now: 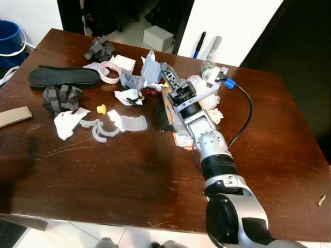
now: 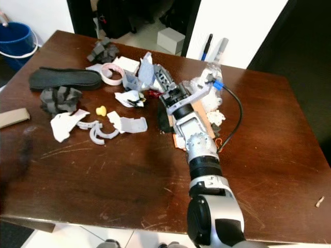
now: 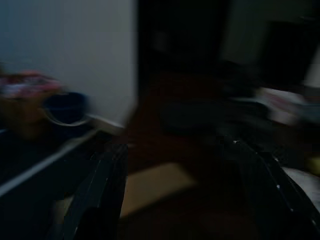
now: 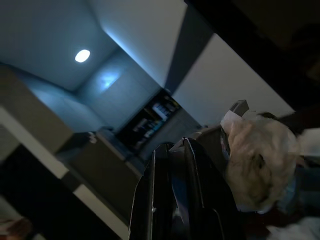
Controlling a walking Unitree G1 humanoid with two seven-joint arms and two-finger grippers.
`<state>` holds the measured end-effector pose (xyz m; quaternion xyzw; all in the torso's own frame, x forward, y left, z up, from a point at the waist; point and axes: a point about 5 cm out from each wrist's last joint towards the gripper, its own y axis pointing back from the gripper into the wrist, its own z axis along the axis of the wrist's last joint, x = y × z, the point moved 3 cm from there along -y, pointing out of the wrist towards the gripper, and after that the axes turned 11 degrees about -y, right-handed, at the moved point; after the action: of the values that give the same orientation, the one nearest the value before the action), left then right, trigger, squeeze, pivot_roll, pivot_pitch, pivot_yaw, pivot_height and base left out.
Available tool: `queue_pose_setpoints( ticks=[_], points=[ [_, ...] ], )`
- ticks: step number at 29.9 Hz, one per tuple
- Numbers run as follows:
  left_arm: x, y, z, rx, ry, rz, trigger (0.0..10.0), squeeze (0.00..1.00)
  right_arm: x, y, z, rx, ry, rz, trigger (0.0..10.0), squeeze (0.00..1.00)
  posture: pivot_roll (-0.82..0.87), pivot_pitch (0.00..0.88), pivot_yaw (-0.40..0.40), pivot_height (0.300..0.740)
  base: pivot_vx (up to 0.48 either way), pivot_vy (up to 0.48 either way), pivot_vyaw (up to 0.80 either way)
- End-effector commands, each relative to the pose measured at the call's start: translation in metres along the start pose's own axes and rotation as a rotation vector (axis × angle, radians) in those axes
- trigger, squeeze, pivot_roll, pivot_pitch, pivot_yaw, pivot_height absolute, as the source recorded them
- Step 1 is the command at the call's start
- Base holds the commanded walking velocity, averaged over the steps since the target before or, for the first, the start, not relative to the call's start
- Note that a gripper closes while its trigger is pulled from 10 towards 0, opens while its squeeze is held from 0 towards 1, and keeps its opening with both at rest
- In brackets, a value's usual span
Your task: Picking trash to rubbish bin
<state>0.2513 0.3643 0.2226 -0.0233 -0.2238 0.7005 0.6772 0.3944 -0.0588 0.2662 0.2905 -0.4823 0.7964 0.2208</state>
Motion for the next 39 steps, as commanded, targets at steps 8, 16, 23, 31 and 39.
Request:
queue_pose_setpoints(
  ticks=[8,16,23,31,39],
  points=[
    [-0.032,-0.024,0.004,0.005,0.033,-0.106,10.0,0.00,0.009,0.011,0.004,0.030,-0.017,0.063,0.0,0.00,0.20,0.170,-0.138,0.740,0.000,0.000,0.00],
    [-0.027,-0.062,0.007,0.001,-0.017,-0.054,10.0,0.00,0.019,0.025,0.004,0.084,-0.031,0.110,0.0,0.00,0.15,0.207,-0.147,0.740,0.000,0.000,0.00],
    [-0.024,-0.078,0.006,0.018,-0.053,-0.031,10.0,0.00,0.029,0.041,0.004,0.162,-0.023,0.149,0.0,0.00,0.11,0.233,-0.159,0.740,0.000,0.000,0.00],
    [-0.031,-0.088,0.005,0.016,-0.053,-0.055,10.0,0.00,0.040,0.053,0.005,0.211,-0.024,0.183,0.0,0.00,0.08,0.253,-0.163,0.740,0.000,0.000,0.00],
    [-0.059,-0.104,0.010,-0.015,-0.046,-0.172,10.0,0.00,0.056,0.062,-0.002,0.283,-0.038,0.247,0.0,0.00,0.06,0.269,-0.166,0.740,0.000,0.000,0.00]
  ],
)
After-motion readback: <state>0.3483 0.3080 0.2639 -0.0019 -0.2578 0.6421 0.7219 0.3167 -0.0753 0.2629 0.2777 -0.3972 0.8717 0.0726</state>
